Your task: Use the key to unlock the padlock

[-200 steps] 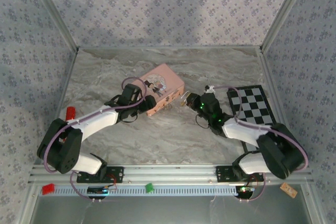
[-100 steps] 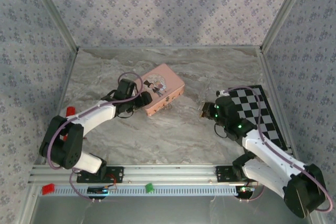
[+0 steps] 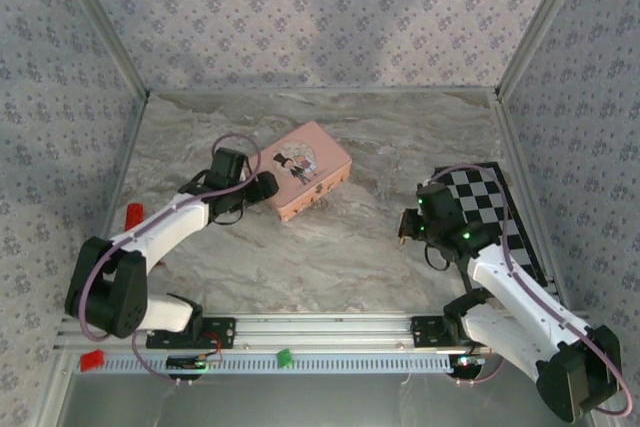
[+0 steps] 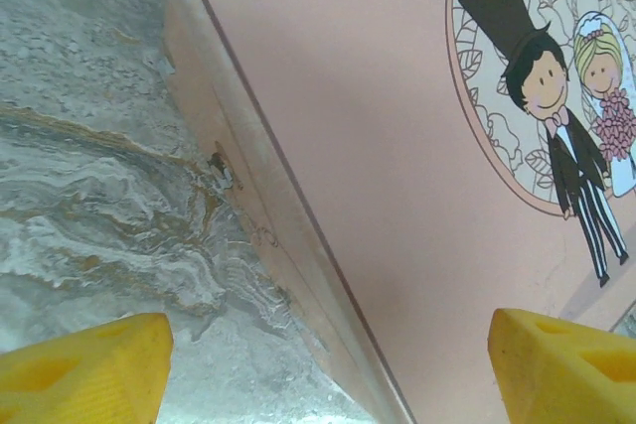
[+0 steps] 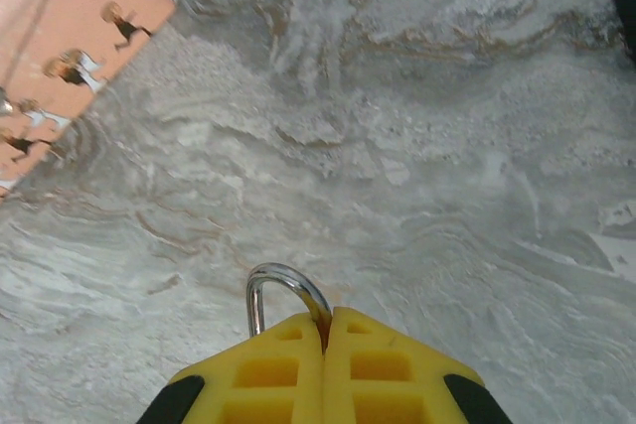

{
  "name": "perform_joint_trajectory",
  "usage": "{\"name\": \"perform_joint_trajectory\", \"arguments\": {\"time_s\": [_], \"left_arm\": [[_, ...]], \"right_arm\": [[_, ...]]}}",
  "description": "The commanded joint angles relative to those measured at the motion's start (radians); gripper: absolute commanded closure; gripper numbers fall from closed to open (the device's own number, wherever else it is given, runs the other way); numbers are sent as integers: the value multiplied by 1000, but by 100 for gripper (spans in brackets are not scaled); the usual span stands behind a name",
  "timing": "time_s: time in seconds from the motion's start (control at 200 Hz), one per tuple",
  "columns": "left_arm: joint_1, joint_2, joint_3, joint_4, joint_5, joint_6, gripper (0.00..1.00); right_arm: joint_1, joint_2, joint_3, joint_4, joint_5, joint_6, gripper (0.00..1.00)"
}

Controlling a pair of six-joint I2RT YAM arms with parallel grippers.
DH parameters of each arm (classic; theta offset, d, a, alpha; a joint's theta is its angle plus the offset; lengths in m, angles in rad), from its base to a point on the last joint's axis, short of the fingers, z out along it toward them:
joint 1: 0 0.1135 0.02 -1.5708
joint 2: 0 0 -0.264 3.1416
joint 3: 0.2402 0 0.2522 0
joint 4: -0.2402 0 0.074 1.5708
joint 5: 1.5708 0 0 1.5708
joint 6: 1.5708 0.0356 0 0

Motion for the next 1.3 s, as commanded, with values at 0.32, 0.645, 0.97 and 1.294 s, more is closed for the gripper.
{"name": "perform_joint_trajectory", "arguments": {"time_s": [0.32,0.645,0.97,1.294], "left_arm": [[5,-229,-190,29,-85,31,16],[8,-284,-228,21,-137,17,15],[19,-275,-244,48,-134,-28,14],[21,-290,-251,36,-137,-25,14]], "right_arm": [[25,220,35,27,-9,-22,100],[31,371,67,129,-75,-31,100],[13,507,100,232,-169,-62,100],[0,605,134,291,-219,-64,100]]}}
